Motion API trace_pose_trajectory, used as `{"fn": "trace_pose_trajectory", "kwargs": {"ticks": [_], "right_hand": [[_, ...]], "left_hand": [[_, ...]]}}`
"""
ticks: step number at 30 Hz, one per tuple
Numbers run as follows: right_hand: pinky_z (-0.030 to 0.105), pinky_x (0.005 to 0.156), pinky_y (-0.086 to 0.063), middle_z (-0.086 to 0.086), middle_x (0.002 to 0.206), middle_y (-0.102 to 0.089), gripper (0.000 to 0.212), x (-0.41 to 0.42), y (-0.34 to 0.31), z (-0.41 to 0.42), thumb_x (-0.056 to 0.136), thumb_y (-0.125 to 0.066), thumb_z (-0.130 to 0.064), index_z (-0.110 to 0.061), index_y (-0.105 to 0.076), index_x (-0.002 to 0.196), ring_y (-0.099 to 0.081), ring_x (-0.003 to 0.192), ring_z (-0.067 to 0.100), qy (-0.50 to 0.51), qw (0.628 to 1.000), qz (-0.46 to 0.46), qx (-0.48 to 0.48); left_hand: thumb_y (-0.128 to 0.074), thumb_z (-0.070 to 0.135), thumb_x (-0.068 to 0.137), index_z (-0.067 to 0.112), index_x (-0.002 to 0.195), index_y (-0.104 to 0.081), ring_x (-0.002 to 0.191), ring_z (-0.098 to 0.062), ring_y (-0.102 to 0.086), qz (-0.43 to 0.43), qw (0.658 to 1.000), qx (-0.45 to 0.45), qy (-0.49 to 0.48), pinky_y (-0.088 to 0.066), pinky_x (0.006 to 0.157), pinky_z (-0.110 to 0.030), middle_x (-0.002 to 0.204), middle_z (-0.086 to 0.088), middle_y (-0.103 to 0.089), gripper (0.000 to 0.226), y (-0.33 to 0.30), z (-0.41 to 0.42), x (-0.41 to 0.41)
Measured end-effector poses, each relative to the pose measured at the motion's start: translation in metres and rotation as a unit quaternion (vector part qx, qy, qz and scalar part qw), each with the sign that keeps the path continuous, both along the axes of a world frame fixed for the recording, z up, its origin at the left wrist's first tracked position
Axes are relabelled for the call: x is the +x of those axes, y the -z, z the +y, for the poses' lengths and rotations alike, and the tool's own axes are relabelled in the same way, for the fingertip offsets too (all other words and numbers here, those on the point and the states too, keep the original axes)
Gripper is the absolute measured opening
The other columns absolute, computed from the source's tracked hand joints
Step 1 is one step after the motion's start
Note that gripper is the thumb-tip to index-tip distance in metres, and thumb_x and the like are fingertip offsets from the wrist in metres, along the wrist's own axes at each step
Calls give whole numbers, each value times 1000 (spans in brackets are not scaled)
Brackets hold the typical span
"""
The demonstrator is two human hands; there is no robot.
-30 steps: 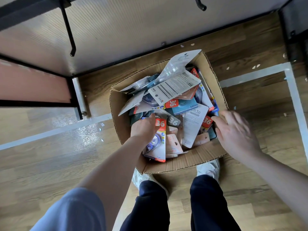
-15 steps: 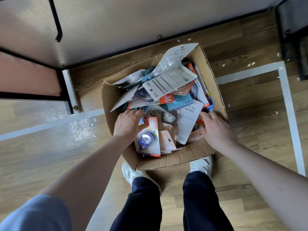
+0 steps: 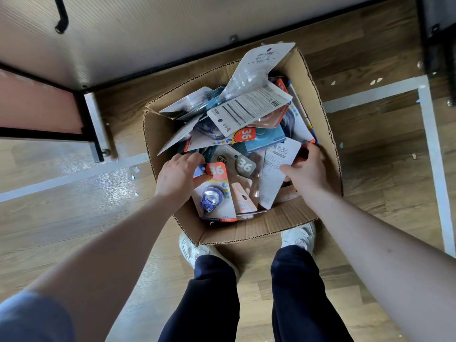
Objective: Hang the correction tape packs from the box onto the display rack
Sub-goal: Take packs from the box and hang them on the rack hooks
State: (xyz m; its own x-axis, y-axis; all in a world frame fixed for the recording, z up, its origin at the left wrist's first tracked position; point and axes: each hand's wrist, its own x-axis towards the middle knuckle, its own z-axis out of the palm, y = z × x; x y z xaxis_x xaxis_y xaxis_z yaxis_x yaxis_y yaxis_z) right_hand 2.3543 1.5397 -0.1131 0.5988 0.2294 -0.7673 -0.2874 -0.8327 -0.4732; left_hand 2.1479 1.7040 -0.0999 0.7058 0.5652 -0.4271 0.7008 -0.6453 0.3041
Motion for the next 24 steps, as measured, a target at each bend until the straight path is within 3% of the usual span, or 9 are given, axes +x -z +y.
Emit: {"fn": "trace_pose_trajectory", "kwargs": {"ticks": [3, 7, 10, 13, 15, 18, 21, 24], "right_hand": [[45, 81, -55, -1, 102, -67, 82, 0, -1, 0, 75, -67, -8, -27, -26, 143, -66, 89, 23, -36, 999, 1, 8], [41, 72, -58, -8, 116, -60, 78, 9, -18, -8, 78, -61, -4, -39, -28, 139, -64, 87, 20, -115, 992, -45, 3], [32, 64, -53, -6, 107, -63, 57, 19, -35, -15, 80, -58, -7, -38, -43, 125, -63, 84, 21, -154, 985, -83, -7], [22, 51, -36, -6, 99, -61, 33, 26, -44, -16, 86, -55, -10, -24, -51, 115, -56, 82, 17, -203, 973, -104, -13], [26, 55, -38, -4, 102, -61, 35, 28, -47, -11, 85, -53, -5, -20, -49, 117, -55, 81, 19, -224, 968, -116, -1], [33, 60, -53, -3, 102, -58, 46, 29, -53, 2, 83, -52, -2, -23, -53, 124, -61, 74, 22, -246, 965, -90, 29], [25, 60, -56, 3, 92, -63, 34, 35, -53, 12, 89, -42, -7, -23, -67, 104, -65, 66, 22, -221, 974, -17, 43], [38, 81, -55, 7, 109, -65, 41, 46, -54, 13, 89, -38, -2, -24, -67, 108, -64, 91, 26, -279, 960, 10, 31]], "left_hand": [[-71, 35, 78, 8, 102, -62, 89, -33, -57, -4, 1000, -11, -5, -47, 71, -42, 93, -11, -66, 37, -2, -1, -1], [-68, 35, 81, 9, 101, -61, 89, -32, -57, -5, 1000, -25, -12, -47, 70, -41, 90, -11, -65, 33, -10, -3, -1], [-66, 34, 83, 10, 99, -64, 87, -31, -57, -13, 999, -25, -17, -47, 67, -39, 86, -8, -65, 29, -18, -5, -3], [-64, 35, 85, 11, 98, -65, 84, -30, -58, -12, 1000, -18, -8, -46, 63, -37, 82, -7, -64, 27, -23, -8, -4], [-63, 35, 85, 12, 95, -65, 83, -29, -58, -19, 1000, -23, -8, -46, 62, -36, 81, -6, -64, 26, -25, -7, -5], [-63, 35, 85, 11, 92, -63, 82, -29, -58, -24, 999, -37, -2, -48, 62, -38, 80, -6, -64, 25, -27, -5, -6], [-62, 35, 86, 11, 92, -63, 82, -29, -58, -30, 999, -43, -5, -48, 63, -40, 82, -6, -64, 25, -28, -5, -9], [-62, 36, 86, 11, 92, -62, 81, -29, -58, -31, 999, -35, -13, -48, 60, -39, 81, -6, -64, 26, -31, -8, -10]]}}
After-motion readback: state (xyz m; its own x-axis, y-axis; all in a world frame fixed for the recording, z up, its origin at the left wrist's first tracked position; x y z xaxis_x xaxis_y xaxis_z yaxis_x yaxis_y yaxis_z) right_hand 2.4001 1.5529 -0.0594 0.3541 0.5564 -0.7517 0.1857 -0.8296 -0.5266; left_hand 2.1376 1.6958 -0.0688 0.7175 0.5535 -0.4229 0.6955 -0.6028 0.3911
